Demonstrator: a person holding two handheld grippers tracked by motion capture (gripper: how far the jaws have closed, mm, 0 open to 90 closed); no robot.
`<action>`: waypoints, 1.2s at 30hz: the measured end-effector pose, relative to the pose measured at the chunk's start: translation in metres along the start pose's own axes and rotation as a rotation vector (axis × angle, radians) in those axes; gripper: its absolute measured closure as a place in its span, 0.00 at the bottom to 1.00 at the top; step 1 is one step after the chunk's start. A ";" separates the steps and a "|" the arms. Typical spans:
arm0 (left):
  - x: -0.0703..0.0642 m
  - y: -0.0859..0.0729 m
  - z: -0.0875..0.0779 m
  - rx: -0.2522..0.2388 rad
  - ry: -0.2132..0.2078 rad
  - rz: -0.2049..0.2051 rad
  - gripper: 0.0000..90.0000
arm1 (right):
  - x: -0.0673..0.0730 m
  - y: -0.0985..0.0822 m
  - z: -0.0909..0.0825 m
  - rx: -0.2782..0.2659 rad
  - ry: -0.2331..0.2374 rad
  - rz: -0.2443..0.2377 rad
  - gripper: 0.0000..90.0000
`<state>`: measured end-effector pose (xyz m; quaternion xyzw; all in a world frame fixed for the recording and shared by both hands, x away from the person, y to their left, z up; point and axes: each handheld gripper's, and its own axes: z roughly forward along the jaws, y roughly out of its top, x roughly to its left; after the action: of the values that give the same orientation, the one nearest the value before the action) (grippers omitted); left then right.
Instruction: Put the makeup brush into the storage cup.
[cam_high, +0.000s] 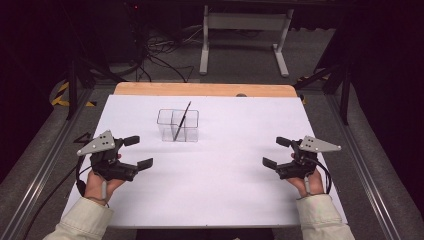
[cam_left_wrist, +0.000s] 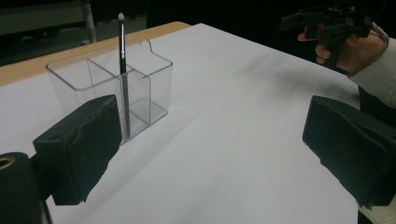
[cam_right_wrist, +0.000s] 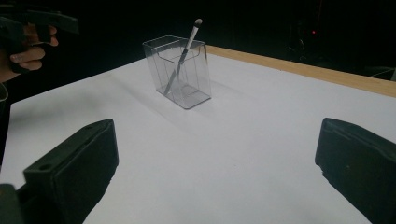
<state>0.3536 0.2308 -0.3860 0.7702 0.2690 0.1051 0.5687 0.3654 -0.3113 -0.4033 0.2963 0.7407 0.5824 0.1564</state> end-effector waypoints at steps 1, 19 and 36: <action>0.001 -0.004 0.000 0.004 0.005 0.003 0.05 | 0.000 -0.001 0.000 0.009 -0.006 0.008 0.00; 0.001 -0.057 0.007 0.001 0.030 -0.047 0.05 | 0.005 -0.022 0.000 0.029 0.017 0.013 0.00; 0.000 -0.077 0.014 0.042 0.034 -0.066 0.05 | 0.008 -0.046 0.001 0.053 0.022 0.019 0.00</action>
<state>0.3377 0.2359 -0.4629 0.7707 0.3059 0.0937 0.5511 0.3476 -0.3120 -0.4462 0.3008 0.7546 0.5673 0.1347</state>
